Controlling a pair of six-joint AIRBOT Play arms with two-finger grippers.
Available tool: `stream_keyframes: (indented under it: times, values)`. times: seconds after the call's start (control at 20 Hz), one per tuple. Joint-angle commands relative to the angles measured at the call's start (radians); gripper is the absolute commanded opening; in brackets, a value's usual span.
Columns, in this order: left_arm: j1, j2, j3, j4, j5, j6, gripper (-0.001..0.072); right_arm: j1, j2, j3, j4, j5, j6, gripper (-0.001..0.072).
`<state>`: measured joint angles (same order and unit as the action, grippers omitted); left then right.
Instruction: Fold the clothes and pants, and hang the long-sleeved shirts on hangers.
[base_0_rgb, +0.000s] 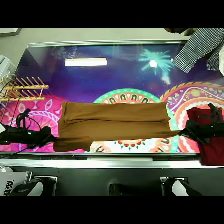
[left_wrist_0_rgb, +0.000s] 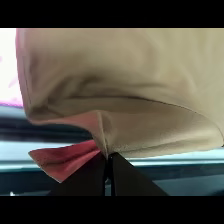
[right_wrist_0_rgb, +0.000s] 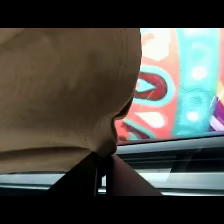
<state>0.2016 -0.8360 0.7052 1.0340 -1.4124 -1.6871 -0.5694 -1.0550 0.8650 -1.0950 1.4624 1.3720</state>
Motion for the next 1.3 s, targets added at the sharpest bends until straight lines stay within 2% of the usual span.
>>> stream_keyframes:
  times: [0.0,0.05,0.15,0.2,0.3,0.55,0.85,0.9,1.0,1.05,1.1,1.2,1.25]
  values:
    - [0.003,-0.049,0.079,-0.025,0.087,0.019,0.0016,0.076,0.002,0.009,0.018,-0.138,-0.04,0.003]
    - [0.002,-0.101,0.122,-0.025,0.115,0.045,0.0016,0.135,-0.02,0.018,0.008,-0.21,-0.051,0.003]
    - [0.002,-0.224,0.215,-0.026,0.153,0.074,0.0016,0.237,-0.085,0.052,-0.071,-0.335,0.007,0.003]
    - [0.002,-0.294,0.267,-0.029,0.166,0.092,0.0016,0.269,-0.123,0.08,-0.112,-0.37,0.046,0.003]
    - [0.002,-0.431,0.365,-0.059,0.184,0.126,0.0016,0.309,-0.207,0.144,-0.121,-0.42,0.058,0.003]
    - [-0.054,-0.762,0.652,-0.07,0.186,0.189,0.0016,0.366,-0.44,0.346,-0.121,-0.444,0.071,0.0031]
    - [-0.106,-1.06,0.927,-0.069,0.065,0.2,0.0018,0.367,-0.595,0.466,-0.115,-0.44,0.084,0.0033]
    - [-0.109,-1.081,0.941,-0.069,0.059,0.199,0.0039,0.367,-0.603,0.467,-0.106,-0.438,0.087,0.0076]
    - [-0.109,-1.085,0.947,-0.069,0.06,0.199,0.0241,0.364,-0.602,0.476,-0.104,-0.407,0.108,0.0312]
    - [-0.105,-1.076,0.947,-0.066,0.058,0.199,0.0336,0.353,-0.601,0.502,-0.107,-0.363,0.11,0.0357]
    - [-0.098,-1.059,0.947,-0.064,0.051,0.199,0.0443,0.33,-0.601,0.543,-0.104,-0.308,0.109,0.0359]
    - [-0.082,-1.009,0.947,-0.047,0.042,0.199,0.0463,0.252,-0.598,0.607,-0.072,-0.233,0.097,0.0418]
    - [-0.074,-0.977,0.947,-0.034,0.032,0.198,0.0463,0.202,-0.598,0.613,-0.03,-0.205,0.071,0.0423]
